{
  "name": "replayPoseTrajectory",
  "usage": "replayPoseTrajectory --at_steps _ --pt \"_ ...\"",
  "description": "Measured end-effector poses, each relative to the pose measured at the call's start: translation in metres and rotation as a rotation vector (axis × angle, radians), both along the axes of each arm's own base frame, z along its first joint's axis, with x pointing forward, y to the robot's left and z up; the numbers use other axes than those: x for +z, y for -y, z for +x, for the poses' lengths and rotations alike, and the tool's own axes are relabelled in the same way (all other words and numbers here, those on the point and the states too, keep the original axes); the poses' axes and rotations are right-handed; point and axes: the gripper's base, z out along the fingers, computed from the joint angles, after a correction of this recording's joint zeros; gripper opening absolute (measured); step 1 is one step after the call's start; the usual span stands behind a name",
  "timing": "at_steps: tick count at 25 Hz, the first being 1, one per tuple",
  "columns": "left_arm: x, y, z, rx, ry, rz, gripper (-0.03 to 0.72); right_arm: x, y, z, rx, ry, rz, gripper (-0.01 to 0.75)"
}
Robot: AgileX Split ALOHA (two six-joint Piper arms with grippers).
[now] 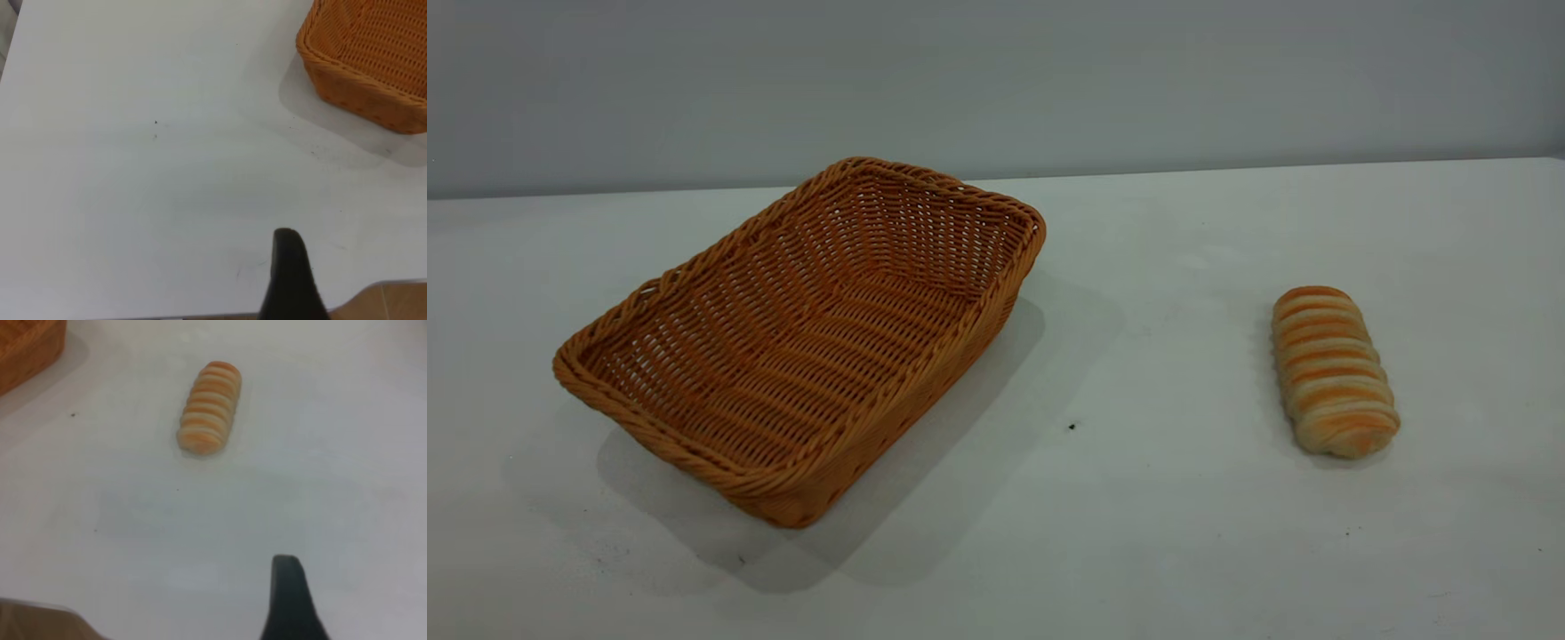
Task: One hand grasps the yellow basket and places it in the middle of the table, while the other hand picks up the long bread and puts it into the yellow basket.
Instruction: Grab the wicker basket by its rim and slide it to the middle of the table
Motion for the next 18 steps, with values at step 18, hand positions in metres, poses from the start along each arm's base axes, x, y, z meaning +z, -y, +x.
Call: replayPoseTrajectory --at_steps 18 --pt "0.052 -0.003 0.102 0.117 -0.246 -0.146 0.563 0.034 -0.007 0.110 0.035 -0.034 0.080 0.538"
